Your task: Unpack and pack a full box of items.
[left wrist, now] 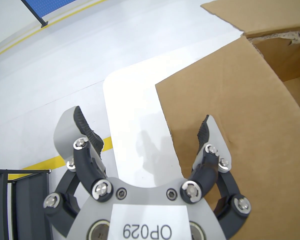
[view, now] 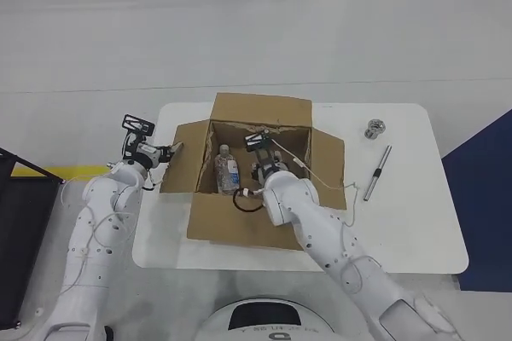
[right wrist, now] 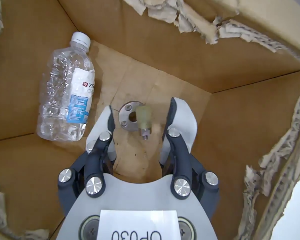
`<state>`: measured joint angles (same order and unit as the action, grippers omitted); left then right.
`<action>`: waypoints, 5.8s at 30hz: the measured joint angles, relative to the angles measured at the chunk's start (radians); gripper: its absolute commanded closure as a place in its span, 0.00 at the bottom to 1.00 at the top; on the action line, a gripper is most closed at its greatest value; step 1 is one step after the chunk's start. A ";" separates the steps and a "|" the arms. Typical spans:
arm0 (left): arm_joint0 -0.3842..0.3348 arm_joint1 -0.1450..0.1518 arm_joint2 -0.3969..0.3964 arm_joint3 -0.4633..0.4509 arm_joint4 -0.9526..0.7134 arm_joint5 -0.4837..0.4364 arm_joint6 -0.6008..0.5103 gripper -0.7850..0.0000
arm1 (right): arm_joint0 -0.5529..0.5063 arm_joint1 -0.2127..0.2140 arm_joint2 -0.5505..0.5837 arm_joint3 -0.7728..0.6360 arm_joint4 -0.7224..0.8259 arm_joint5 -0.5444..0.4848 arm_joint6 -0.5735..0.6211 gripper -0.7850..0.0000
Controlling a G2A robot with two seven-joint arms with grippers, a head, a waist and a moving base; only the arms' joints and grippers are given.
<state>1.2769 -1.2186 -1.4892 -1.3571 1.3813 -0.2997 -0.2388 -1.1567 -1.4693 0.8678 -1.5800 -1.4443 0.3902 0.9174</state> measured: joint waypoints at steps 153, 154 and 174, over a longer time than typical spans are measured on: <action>0.000 0.000 0.000 0.000 0.000 0.000 0.000 0.00 | 0.521 -0.135 0.823 1.274 0.251 0.091 -1.344 0.00; 0.000 0.000 0.000 0.000 0.000 0.000 0.000 0.00 | 0.512 -0.130 0.820 1.258 0.234 0.083 -1.320 0.00; 0.000 0.000 0.000 0.000 0.000 0.000 0.000 0.00 | 0.492 -0.053 0.803 1.190 0.071 0.033 -0.978 0.10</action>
<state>1.2769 -1.2186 -1.4892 -1.3571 1.3813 -0.2997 -0.2388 -0.6648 -1.5221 1.6711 -0.3904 -1.3735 0.4232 -0.0610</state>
